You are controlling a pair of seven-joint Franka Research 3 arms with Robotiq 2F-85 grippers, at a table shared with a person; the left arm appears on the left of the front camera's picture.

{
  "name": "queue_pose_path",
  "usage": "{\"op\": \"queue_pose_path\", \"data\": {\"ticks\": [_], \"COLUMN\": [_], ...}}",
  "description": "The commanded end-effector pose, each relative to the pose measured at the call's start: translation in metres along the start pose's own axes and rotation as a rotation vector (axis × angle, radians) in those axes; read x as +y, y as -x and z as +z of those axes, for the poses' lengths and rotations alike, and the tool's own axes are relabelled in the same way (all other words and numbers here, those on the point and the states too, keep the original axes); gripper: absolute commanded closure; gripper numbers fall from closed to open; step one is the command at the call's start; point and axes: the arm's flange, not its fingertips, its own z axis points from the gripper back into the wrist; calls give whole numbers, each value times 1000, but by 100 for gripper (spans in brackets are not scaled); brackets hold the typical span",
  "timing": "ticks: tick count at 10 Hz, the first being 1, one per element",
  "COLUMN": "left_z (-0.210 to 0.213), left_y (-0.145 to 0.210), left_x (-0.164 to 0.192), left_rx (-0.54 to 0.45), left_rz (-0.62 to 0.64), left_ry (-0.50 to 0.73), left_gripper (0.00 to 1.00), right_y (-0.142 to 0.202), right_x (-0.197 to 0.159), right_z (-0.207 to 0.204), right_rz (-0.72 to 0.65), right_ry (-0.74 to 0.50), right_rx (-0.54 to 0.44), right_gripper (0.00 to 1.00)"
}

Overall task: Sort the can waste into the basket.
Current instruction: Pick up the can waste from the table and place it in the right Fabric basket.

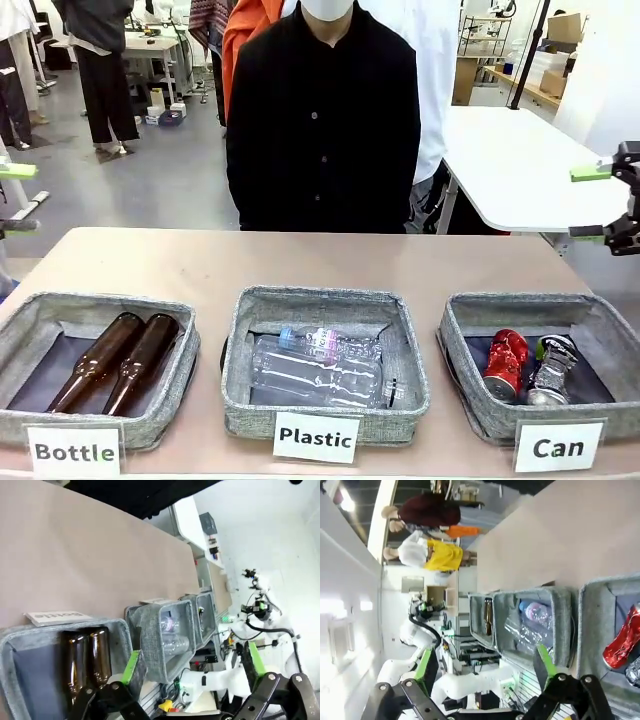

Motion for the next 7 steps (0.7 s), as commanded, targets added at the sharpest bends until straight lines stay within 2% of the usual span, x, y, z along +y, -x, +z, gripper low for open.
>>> {"op": "queue_pose_path", "data": {"ticks": [1, 7], "left_z": [-2, -2], "left_y": [-7, -7], "left_x": [-5, -5], "left_rx": [37, 37], "left_rz": [-17, -17], "left_ry": [-12, -12], "left_gripper": [0, 0], "right_y": [1, 1], "right_x": [2, 2], "right_z": [-8, -8], "right_rz": [17, 17], "right_ry": [-12, -12], "right_rx": [29, 29], "right_gripper": [0, 0]}}
